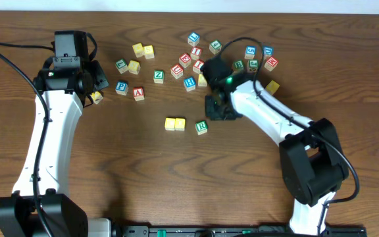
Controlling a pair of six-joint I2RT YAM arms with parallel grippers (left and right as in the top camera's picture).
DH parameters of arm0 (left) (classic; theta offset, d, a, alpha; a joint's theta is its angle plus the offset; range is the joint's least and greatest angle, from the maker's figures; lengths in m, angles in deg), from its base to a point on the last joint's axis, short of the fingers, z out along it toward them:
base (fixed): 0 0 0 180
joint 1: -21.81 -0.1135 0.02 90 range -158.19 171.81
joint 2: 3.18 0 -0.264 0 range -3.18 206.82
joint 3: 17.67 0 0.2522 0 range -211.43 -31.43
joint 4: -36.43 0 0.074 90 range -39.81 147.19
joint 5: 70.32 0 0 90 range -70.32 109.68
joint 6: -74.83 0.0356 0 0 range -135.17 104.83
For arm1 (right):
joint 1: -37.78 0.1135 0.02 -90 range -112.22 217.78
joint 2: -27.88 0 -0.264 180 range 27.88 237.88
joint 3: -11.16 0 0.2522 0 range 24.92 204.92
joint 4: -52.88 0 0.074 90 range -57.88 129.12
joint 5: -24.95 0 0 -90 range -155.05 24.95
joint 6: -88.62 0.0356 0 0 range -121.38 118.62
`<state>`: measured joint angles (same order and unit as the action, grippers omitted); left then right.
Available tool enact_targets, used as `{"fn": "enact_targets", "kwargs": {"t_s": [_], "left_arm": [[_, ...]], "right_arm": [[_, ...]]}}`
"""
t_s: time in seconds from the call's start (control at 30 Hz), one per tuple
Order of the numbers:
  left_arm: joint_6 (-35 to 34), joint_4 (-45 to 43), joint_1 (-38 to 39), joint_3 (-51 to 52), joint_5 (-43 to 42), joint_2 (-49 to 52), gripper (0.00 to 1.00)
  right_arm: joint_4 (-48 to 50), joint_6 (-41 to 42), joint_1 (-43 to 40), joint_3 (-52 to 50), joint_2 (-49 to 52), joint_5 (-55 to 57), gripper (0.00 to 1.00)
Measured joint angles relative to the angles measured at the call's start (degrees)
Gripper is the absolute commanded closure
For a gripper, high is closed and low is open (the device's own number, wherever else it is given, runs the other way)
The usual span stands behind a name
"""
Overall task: Spell out CORL
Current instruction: 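Lower the right gripper and grasp the blue L block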
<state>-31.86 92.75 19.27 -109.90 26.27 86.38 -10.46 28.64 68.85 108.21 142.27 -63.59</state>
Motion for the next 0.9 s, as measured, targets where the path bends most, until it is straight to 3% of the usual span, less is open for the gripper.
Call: {"fn": "enact_targets", "kwargs": {"t_s": [0.4, 0.7, 0.83, 0.9], "left_arm": [[-0.3, 0.0, 0.0, 0.0, 0.0, 0.0, 0.57], [-0.7, -0.4, 0.0, 0.0, 0.0, 0.0, 0.57], [-0.7, -0.4, 0.0, 0.0, 0.0, 0.0, 0.57], [-0.9, -0.4, 0.0, 0.0, 0.0, 0.0, 0.57]], "right_arm": [[2.6, 0.5, 0.8, -2.1, 0.3, -1.7, 0.69], [0.8, -0.5, -0.9, 1.0, 0.4, -1.7, 0.75], [0.7, -1.2, -1.5, 2.8, 0.4, -1.5, 0.99], [1.5, -1.6, -1.8, 2.9, 0.4, -1.2, 0.99]]}}
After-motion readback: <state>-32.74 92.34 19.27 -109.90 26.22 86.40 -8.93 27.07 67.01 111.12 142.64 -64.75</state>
